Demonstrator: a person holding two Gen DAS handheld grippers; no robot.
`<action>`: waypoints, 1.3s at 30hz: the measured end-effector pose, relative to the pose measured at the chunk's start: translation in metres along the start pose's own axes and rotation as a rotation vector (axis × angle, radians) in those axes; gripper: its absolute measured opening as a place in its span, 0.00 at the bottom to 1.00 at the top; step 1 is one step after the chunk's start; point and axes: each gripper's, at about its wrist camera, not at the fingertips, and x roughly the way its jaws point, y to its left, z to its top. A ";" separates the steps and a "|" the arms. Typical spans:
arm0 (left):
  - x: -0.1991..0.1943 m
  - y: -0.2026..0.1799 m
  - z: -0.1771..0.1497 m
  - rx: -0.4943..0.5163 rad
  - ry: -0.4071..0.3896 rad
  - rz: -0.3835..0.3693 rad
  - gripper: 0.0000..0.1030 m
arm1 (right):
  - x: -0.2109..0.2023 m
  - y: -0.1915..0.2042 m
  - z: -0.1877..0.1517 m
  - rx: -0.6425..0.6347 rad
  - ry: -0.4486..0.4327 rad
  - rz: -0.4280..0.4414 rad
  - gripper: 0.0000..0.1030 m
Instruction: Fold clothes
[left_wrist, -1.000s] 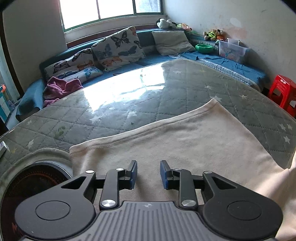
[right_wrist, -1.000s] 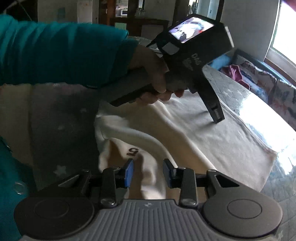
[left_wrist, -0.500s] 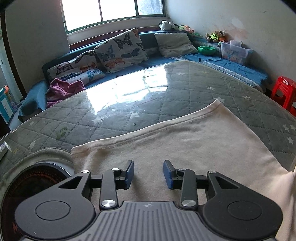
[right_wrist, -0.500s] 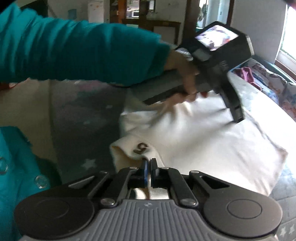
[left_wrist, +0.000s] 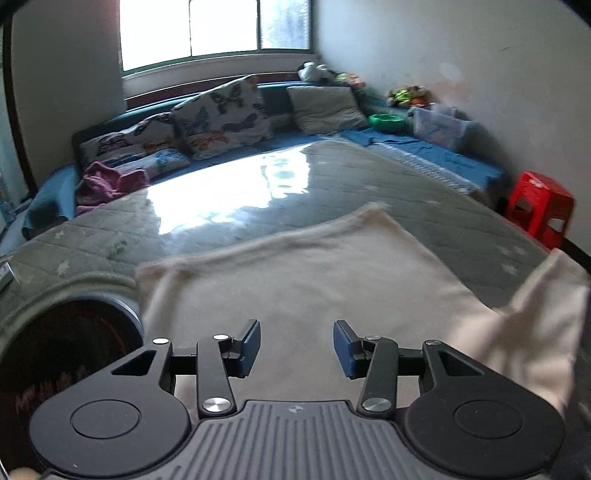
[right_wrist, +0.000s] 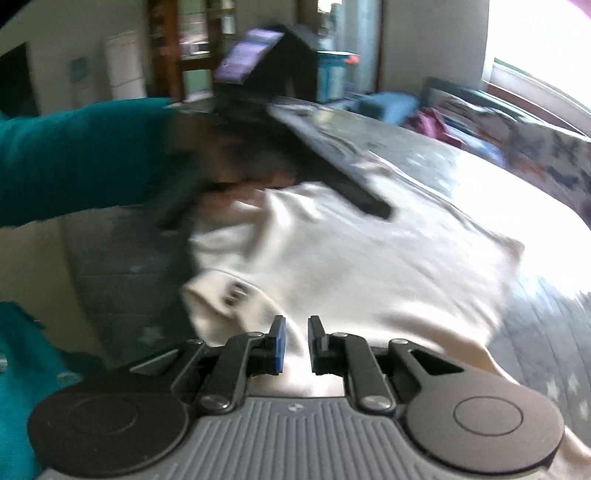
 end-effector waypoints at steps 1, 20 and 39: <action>-0.008 -0.003 -0.007 0.000 0.000 -0.012 0.46 | 0.003 -0.002 -0.004 0.012 0.013 -0.009 0.12; -0.065 -0.026 -0.084 0.006 0.029 -0.006 0.46 | -0.004 -0.034 -0.036 0.151 0.045 -0.189 0.30; -0.065 -0.028 -0.087 0.007 0.034 0.008 0.52 | -0.012 -0.063 -0.040 0.253 -0.055 -0.267 0.36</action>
